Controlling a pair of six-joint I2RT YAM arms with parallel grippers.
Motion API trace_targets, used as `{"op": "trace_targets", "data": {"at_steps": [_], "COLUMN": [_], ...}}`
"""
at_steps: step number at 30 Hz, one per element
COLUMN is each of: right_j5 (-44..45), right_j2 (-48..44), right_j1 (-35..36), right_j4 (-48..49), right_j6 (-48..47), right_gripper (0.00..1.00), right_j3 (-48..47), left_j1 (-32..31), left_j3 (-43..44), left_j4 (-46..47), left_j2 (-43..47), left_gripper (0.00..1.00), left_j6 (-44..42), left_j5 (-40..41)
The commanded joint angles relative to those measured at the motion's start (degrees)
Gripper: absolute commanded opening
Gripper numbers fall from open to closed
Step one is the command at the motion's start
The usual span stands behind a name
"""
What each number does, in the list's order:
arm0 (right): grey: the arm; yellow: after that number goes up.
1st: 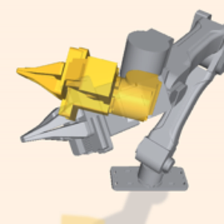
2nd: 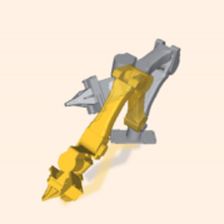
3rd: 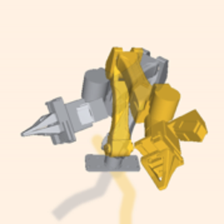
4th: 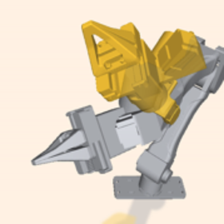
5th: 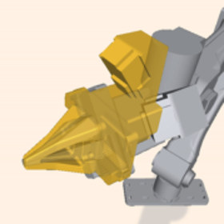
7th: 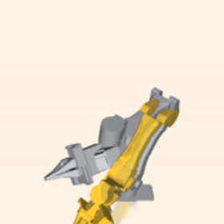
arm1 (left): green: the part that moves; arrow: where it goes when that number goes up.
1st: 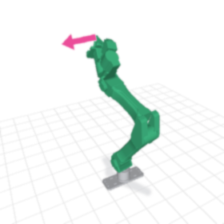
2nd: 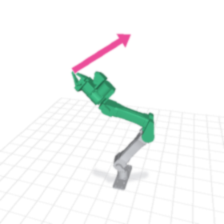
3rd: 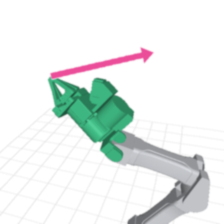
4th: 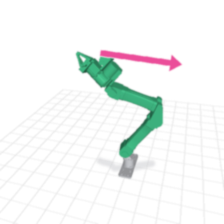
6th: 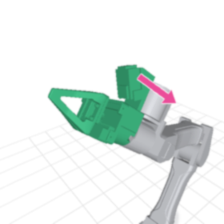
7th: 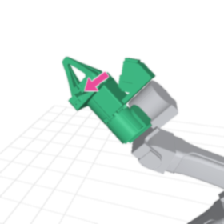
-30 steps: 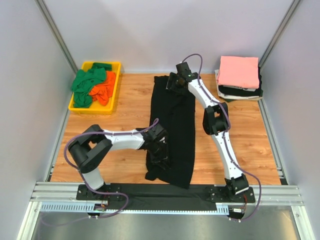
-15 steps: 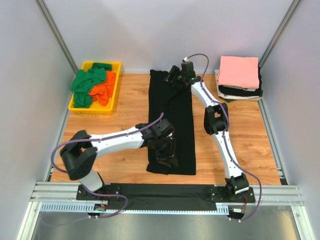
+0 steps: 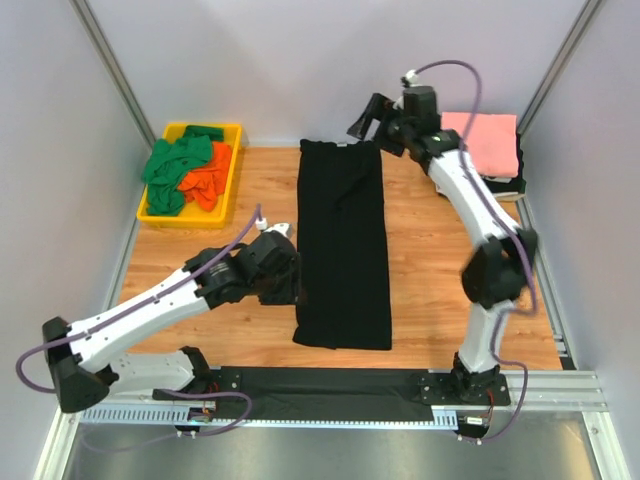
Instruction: Fold and stack the t-shirts
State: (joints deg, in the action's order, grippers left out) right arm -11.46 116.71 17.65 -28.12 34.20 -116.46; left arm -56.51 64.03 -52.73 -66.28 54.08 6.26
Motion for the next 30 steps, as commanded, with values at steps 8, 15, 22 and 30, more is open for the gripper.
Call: {"op": "trace_targets", "data": {"at_steps": [8, 15, 22, 30], "right_j5": [16.82, 17.7, 18.41, 17.27], "right_j2": [-53.54, -65.81, -66.35, -62.92], "right_j1": [6.95, 18.46, 26.9, 28.58], "right_j4": [-16.88, -15.65, -12.67, -6.08], "right_j6": [12.62, 24.94, 30.49, 31.81], "right_gripper": [0.86, 0.83, 0.79, 0.68], "right_j3": [61.14, 83.93, 90.71, 95.81], "left_j1": [2.99, 2.99, 2.99, 2.99], "left_j3": [-21.2, -33.26, -40.47, -45.48], "left_j4": [5.43, 18.61, 31.35, 40.86], "left_j2": [14.51, 14.25, 13.29, 8.37], "left_gripper": [0.77, 0.73, 0.71, 0.69], "left_j6": [0.14, 3.66, 7.17, 9.63], "left_j5": [3.23, -1.25, -4.14, -7.58]}}
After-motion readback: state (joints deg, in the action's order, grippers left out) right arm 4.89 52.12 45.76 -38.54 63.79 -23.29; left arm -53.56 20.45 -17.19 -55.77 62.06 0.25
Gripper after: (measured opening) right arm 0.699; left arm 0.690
